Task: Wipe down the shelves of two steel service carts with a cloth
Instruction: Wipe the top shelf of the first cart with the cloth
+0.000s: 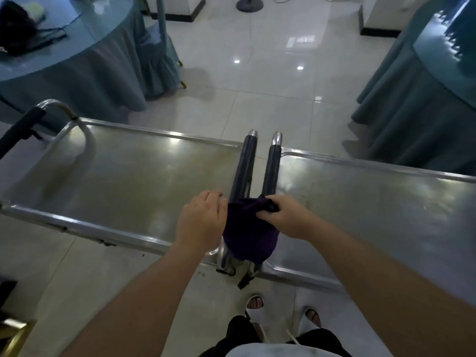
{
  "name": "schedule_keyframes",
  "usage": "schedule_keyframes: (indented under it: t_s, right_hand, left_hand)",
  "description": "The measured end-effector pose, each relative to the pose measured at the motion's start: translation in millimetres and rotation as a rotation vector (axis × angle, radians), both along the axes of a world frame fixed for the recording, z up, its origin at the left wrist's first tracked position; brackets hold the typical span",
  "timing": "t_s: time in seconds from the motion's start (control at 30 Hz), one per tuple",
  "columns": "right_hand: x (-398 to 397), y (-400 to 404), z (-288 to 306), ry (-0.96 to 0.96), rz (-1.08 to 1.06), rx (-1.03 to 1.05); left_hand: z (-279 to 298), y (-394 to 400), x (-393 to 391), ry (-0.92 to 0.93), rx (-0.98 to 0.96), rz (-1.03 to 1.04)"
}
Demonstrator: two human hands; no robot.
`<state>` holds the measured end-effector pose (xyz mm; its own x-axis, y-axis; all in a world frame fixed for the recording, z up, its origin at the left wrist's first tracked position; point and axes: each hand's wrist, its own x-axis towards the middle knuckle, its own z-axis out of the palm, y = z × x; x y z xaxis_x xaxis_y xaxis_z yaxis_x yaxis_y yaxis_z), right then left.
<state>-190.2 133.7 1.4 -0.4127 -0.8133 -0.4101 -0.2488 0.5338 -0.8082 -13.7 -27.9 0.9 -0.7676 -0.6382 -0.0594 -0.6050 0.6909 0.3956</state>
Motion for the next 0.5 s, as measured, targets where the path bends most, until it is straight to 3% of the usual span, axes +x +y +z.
schedule_keyframes:
  t_s: [0.13,0.23,0.33,0.5]
  right_hand:
    - [-9.1,65.5,14.4,-0.255,-0.337,-0.211]
    - [-25.7,102.6,18.9,-0.301,-0.588,-0.283]
    - [-43.2,123.4,13.1,-0.179,-0.661,-0.241]
    - [-41.1,116.3,-29.5,0.363,-0.454,0.013]
  left_hand:
    - [1.4,6.2,-33.3,0.037,0.008,-0.078]
    - [-1.8,12.6,-58.4,0.045,0.019,-0.151]
    - [-6.9,19.5,-82.8,0.043,0.027,-0.207]
    - [-16.8,31.8,-120.0,0.025,0.005,-0.291]
